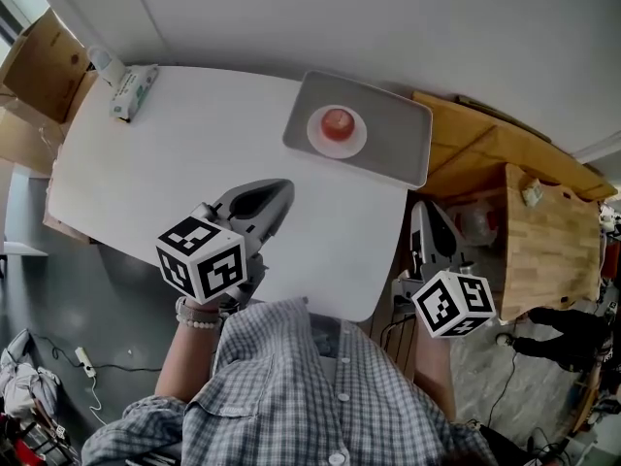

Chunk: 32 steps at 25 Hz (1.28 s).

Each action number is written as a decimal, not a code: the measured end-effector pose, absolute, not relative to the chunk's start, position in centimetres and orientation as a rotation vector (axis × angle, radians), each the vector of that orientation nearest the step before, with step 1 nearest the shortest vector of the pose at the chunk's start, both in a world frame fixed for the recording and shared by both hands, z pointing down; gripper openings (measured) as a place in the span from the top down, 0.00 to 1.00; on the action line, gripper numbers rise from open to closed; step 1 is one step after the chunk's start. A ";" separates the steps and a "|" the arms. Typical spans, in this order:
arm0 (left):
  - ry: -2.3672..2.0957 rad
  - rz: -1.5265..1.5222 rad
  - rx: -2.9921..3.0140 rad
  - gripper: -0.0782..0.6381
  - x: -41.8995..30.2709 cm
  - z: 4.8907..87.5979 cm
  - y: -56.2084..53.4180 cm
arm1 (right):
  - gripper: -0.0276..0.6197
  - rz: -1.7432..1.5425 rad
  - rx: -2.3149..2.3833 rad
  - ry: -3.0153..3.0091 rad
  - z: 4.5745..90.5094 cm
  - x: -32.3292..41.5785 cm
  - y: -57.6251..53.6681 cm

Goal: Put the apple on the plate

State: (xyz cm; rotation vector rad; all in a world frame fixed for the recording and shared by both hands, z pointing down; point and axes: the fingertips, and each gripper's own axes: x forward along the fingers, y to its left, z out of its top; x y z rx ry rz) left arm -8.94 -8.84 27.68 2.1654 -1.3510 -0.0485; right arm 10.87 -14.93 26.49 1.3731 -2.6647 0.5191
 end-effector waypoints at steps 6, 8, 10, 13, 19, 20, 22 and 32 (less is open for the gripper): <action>-1.372 -0.069 2.165 0.88 -7.7 27.3 -8.1 | 0.91 0.502 1.290 -2.707 26.2 10.9 -14.4; -1.380 -0.074 2.160 0.88 -7.4 27.3 -7.8 | 0.91 0.506 1.271 -2.717 26.2 11.0 -14.2; -1.388 -0.076 2.156 0.88 -7.2 27.2 -7.5 | 0.91 0.509 1.257 -2.723 26.2 11.2 -14.0; -1.391 -0.081 2.150 0.88 -6.8 27.3 -7.2 | 0.92 0.509 1.244 -2.728 26.3 11.5 -13.7; -1.390 -0.080 2.158 0.88 -5.7 27.2 -7.1 | 0.92 0.513 1.242 -2.725 26.4 12.3 -13.7; -1.390 -0.079 2.159 0.88 -5.6 27.2 -7.2 | 0.92 0.513 1.243 -2.723 26.4 12.4 -13.7; -1.390 -0.078 2.159 0.88 -5.6 27.2 -7.2 | 0.92 0.512 1.244 -2.721 26.4 12.3 -13.8; -1.374 -0.077 2.159 0.88 -5.4 27.4 -7.2 | 0.92 0.523 1.234 -2.707 26.9 12.3 -13.4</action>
